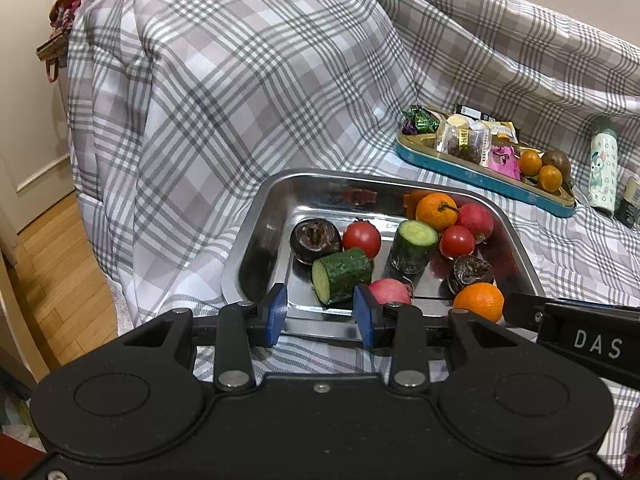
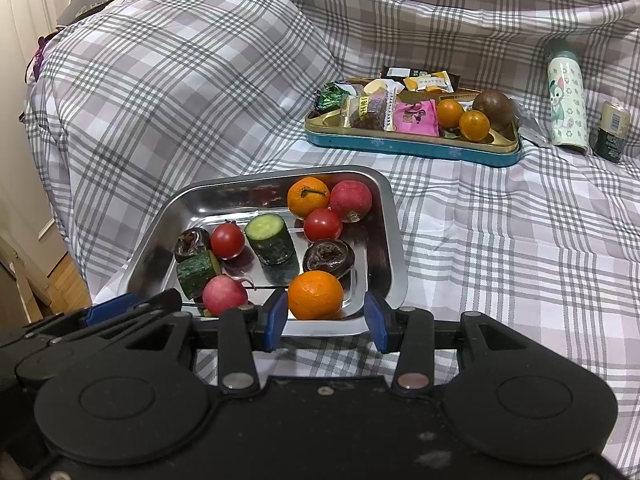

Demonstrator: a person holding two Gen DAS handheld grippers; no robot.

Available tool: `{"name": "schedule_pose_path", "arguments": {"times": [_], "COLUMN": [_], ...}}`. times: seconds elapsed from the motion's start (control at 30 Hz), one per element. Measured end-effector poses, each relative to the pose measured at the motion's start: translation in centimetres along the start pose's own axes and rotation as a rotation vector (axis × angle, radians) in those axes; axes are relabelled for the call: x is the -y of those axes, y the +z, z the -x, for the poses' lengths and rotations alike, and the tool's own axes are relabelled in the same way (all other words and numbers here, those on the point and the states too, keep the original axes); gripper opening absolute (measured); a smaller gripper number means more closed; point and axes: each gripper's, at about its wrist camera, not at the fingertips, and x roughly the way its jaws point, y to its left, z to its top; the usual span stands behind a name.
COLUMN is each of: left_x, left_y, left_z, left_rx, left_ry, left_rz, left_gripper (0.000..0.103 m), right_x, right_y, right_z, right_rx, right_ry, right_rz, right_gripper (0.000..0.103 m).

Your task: Organize fruits

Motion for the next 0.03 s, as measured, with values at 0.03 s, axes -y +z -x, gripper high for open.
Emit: {"name": "schedule_pose_path", "arguments": {"times": [0.03], "left_x": [0.04], "left_y": [0.01], "left_z": [0.0], "left_rx": [0.001], "left_ry": [0.001], "left_rz": [-0.002], "left_gripper": [0.045], "right_x": [0.06], "right_y": [0.0], "right_z": [0.0], "right_rx": [0.0], "right_ry": [0.0], "right_rz": [-0.002], "right_gripper": [0.045]}}
